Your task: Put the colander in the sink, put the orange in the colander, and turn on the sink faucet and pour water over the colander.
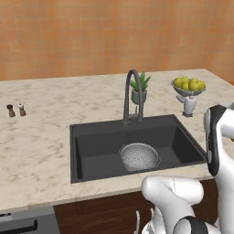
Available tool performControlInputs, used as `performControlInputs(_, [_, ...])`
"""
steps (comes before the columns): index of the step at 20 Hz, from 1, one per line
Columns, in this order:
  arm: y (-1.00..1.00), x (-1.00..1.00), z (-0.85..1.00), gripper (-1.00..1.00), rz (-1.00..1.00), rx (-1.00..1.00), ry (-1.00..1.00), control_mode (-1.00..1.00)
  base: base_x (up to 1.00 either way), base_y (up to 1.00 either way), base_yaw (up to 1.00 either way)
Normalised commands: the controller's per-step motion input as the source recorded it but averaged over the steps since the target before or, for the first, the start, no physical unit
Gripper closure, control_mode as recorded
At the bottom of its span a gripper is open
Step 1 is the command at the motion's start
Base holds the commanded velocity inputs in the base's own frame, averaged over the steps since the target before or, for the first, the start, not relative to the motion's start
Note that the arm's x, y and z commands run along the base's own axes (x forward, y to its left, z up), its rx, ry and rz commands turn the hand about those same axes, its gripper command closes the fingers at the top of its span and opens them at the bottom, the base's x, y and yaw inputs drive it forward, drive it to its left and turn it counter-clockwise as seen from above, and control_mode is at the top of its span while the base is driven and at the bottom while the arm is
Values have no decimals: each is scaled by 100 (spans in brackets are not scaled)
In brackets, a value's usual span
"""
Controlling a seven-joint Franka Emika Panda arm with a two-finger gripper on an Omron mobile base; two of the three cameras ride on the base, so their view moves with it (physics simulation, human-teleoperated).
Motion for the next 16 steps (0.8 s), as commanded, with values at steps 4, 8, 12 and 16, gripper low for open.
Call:
performControlInputs(4, [-81,-28,-25,-100,-27,11,0,-100,0,0,0])
performControlInputs(8, [-70,0,-3,-100,-16,9,10,-100,0,0,0])
performControlInputs(12, [-70,1,-4,-100,-9,7,14,-100,0,0,0])
performControlInputs(16, [-60,0,-21,-100,-3,6,7,-100,0,0,0])
